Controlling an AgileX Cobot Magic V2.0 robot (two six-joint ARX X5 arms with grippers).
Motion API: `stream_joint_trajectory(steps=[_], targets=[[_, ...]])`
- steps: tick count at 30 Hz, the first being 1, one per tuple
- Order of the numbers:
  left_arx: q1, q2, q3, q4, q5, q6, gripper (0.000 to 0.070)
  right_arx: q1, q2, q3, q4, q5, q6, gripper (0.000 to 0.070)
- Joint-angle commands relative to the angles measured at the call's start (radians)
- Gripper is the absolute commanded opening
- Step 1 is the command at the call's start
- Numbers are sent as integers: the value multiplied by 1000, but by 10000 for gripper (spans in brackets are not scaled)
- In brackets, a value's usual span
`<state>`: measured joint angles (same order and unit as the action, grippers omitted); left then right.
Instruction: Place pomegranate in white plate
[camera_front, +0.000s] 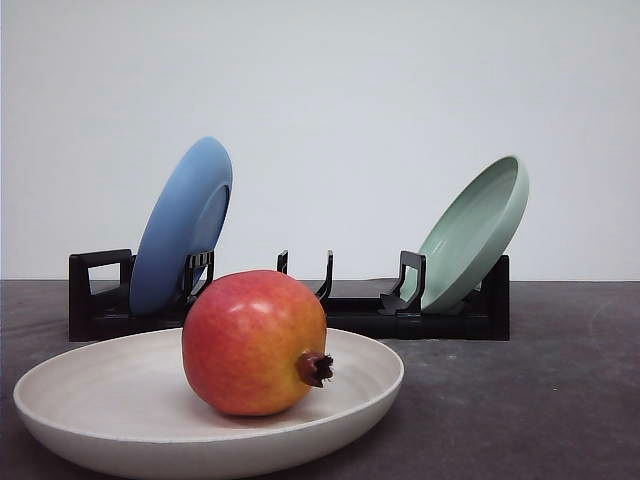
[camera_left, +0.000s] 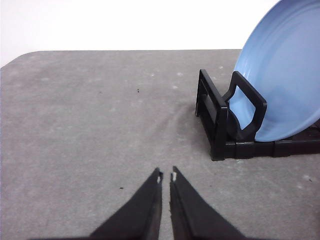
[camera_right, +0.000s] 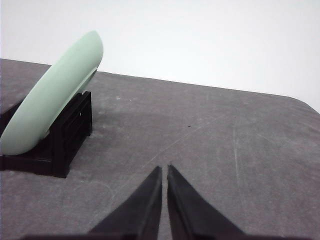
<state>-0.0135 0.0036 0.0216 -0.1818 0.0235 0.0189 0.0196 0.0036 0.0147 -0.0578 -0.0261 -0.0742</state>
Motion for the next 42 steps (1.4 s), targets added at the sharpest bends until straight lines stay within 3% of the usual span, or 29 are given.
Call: stream_joint_trajectory(steps=[1, 42], targets=[[1, -1, -10, 3, -1, 14, 6, 1, 0, -5, 13, 1, 11, 16], [1, -1, -10, 3, -1, 14, 6, 1, 0, -5, 13, 1, 11, 16]])
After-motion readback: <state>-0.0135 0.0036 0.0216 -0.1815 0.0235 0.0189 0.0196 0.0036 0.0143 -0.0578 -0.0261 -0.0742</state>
